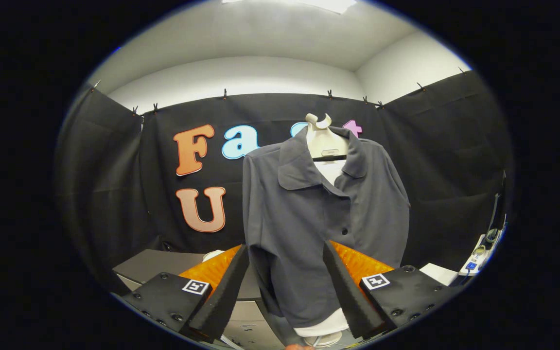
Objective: Iron the clothes twice with a garment steamer, once on the left side and once on the right side.
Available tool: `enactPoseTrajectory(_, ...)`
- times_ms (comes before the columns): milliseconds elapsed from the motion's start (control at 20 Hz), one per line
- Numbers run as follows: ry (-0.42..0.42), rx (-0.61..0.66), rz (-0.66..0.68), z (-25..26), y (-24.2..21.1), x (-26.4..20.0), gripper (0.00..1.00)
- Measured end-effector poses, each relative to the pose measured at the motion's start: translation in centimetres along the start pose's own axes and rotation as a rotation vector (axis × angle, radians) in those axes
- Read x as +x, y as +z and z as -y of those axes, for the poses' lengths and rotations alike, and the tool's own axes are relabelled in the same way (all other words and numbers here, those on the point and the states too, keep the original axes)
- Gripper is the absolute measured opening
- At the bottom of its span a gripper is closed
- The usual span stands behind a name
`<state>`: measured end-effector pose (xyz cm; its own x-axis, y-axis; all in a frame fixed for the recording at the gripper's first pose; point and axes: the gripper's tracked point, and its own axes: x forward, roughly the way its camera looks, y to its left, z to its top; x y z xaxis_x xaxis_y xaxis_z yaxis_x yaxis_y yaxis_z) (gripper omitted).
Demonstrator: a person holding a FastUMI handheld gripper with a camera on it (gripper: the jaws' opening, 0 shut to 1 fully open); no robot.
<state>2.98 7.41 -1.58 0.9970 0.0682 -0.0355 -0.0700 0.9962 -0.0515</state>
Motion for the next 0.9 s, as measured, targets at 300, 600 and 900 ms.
enactPoseTrajectory(300, 0.066, -0.029, -0.032, -3.5, 0.3, 1.3, 0.98)
enactPoseTrajectory(600, 0.17, -0.017, -0.144, -8.8, -2.0, 3.4, 0.98)
enactPoseTrajectory(900, 0.231, -0.059, -0.248, -13.6, -5.6, 6.7, 0.98)
